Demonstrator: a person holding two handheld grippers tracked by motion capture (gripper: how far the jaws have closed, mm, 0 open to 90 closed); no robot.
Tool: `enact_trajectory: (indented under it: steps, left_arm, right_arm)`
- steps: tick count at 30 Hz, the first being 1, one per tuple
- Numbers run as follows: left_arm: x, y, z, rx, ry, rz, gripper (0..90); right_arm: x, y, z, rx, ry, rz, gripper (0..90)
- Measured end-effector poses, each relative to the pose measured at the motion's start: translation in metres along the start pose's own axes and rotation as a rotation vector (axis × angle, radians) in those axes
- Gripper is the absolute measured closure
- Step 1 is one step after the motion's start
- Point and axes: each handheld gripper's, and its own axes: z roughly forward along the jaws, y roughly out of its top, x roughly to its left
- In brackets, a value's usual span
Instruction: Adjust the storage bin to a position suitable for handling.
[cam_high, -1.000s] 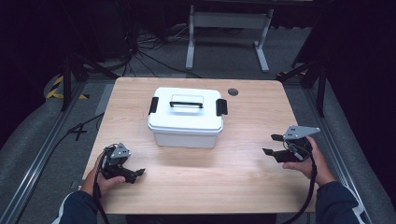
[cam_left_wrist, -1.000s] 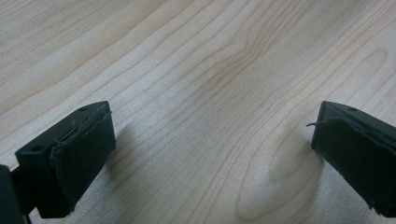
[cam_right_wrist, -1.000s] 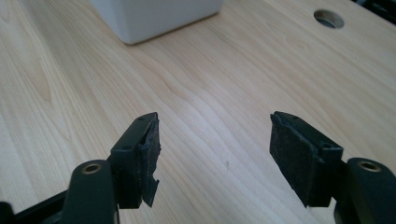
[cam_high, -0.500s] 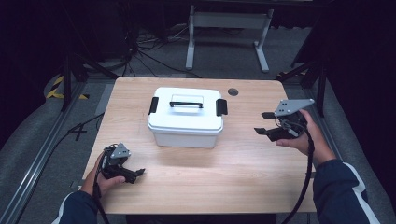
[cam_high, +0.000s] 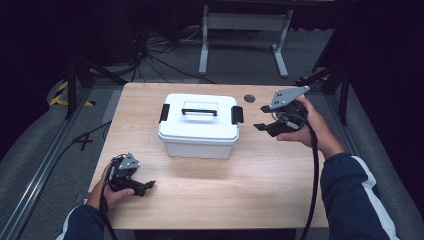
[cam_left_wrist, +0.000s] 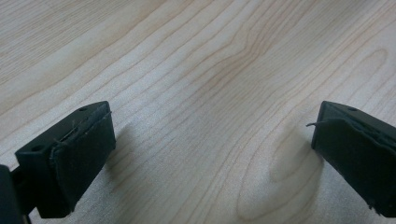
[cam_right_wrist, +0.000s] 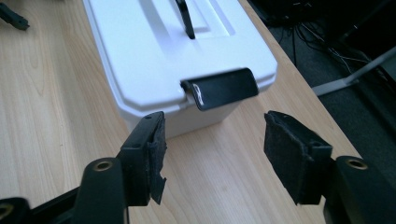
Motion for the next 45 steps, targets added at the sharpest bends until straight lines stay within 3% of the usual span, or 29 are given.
enact_trajectory:
  steps: [22,25,27,28,31,35,45]
  left_arm:
    - [-0.001,-0.001,-0.001,-0.004,0.018,-0.006,0.4]
    - [-0.004,-0.004,-0.004,0.001,0.014,-0.022,0.5]
    - [-0.003,-0.005,-0.005,0.002,0.02,-0.006,0.5]
    - [-0.004,-0.006,-0.005,-0.004,0.021,-0.023,0.5]
    - [-0.004,-0.008,-0.007,-0.002,0.028,-0.005,0.5]
    - [-0.005,-0.011,-0.009,0.0,0.024,-0.018,0.5]
    - [-0.006,-0.017,-0.015,-0.002,0.031,-0.022,0.5]
  right_arm:
    - [-0.001,0.071,0.036,0.063,0.078,-0.136,51.5]
    - [0.002,0.087,0.049,0.093,0.089,-0.173,53.6]
    - [0.002,0.089,0.051,0.096,0.095,-0.185,54.3]
    - [0.003,0.092,0.055,0.105,0.099,-0.186,55.2]
    - [0.003,0.099,0.067,0.134,0.126,-0.209,57.3]
    - [0.001,0.104,0.078,0.189,0.126,-0.231,58.5]
    - [-0.001,0.112,0.101,0.292,0.151,-0.247,62.7]
